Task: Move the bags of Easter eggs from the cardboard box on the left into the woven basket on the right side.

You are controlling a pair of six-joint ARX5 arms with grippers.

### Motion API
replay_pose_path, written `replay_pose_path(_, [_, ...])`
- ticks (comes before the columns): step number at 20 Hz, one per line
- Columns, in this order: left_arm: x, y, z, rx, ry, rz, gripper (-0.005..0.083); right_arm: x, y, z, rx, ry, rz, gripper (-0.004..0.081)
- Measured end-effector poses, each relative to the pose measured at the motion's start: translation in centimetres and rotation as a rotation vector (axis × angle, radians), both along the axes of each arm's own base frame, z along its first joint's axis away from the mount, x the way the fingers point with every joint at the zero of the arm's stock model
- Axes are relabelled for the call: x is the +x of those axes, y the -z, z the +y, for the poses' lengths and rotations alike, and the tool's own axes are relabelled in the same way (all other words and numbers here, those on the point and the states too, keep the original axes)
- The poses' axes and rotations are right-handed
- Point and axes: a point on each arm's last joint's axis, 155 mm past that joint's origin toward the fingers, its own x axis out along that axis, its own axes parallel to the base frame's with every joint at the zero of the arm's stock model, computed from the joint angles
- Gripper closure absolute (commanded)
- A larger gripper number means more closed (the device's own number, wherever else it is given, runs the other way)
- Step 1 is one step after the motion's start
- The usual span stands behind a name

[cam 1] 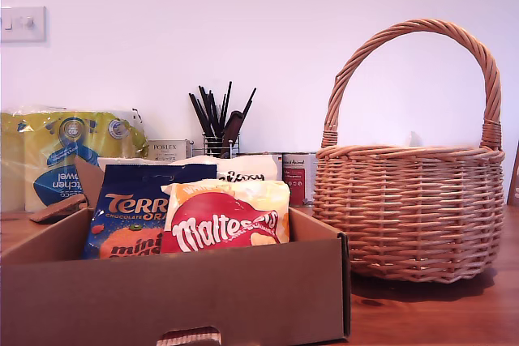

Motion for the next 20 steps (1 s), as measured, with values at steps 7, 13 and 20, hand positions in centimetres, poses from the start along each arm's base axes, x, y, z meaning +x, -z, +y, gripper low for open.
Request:
replay_pose_path(7, [-0.6, 1.8, 0.4, 0.043, 0.000, 0.063, 0.0793, -0.3, 0.7, -0.1, -0.008, 0.000, 0.031, 0.0783])
replay_pose_path(13, [-1.3, 1.2, -2.5, -0.013, 0.145, 0.074, 0.0793, -0.6, -0.2, 1.5, 0.031, -0.086, 0.005, 0.0783])
replay_pose_path(20, [-1.0, 6.5, -8.6, 0.003, 0.378, 0.327, 0.0573, -0.2, 1.1, 3.3, 0.047, -0.169, 0.084, 0.0783])
